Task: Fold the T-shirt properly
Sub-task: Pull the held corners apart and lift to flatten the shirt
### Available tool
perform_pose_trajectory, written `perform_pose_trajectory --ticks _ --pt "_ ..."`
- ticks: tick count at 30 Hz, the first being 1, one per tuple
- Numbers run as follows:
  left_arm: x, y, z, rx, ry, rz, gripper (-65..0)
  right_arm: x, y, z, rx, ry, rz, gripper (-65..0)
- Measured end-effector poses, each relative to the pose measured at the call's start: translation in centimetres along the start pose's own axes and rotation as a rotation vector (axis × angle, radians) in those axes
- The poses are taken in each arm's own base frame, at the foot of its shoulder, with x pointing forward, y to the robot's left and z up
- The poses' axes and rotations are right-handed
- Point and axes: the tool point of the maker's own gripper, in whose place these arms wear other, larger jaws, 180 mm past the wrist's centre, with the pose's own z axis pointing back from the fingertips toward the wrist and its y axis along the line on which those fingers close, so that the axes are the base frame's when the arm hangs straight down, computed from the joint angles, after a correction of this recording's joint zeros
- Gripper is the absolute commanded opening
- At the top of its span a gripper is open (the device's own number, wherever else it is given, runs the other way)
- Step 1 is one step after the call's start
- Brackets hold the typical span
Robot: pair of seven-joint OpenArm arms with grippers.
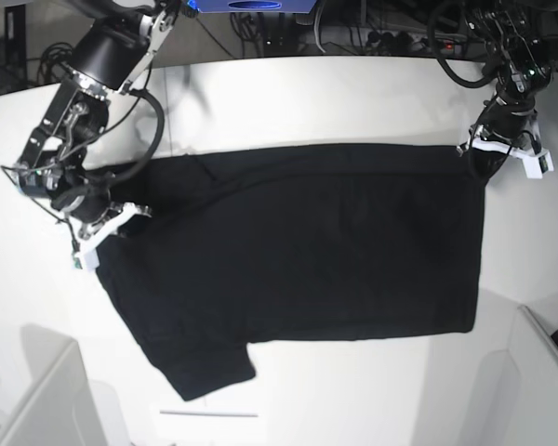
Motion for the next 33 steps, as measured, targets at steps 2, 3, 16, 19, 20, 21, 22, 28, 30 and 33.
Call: perform_pose_trajectory --ticks 2,3,16,19,20,21,22,28,30,33 --pt "-0.4 0.6 -0.4 0.02 0.012 0.031 -65.0 0.4 0.1 -0.4 0.009 -0.007 -0.006 -65.0" --pt "-0.7 0.9 -0.6 0.028 0.021 0.044 -65.0 0.8 0.1 -0.5 0.013 -0.023 -0.01 -65.0" --pt "-1.1 1.5 -1.8 0.047 0.037 0.103 -65.0 1.9 0.3 -1.7 0.026 -0.053 0.041 -65.0" --pt "-0.5 1.2 -2.0 0.039 0.025 0.103 -65.0 2.2 0.3 -1.7 0.028 -0.06 0.042 -65.0" --pt "-0.4 1.1 -2.1 0.037 0.02 0.104 -65.0 2.5 0.4 -1.7 0.029 -0.068 0.044 -65.0" --pt "-0.2 1.0 -2.2 0.037 0.018 0.103 -65.0 2.7 0.4 -1.7 0.029 -0.074 0.044 -65.0" --pt "-0.1 1.0 -2.2 0.035 0.014 0.103 -65.0 2.8 0.4 -1.7 0.028 -0.078 0.043 -65.0" --pt "0.4 0.6 -2.4 0.026 0.003 0.107 -65.0 1.9 0.3 -2.4 0.036 -0.045 0.025 -65.0" --pt "0.7 0.5 -2.5 0.022 -0.004 0.107 -65.0 1.6 0.2 -2.7 0.037 -0.041 0.018 -65.0" --pt "0.7 0.4 -2.5 0.021 -0.004 0.108 -65.0 1.9 0.2 -2.9 0.043 -0.061 0.009 -65.0"
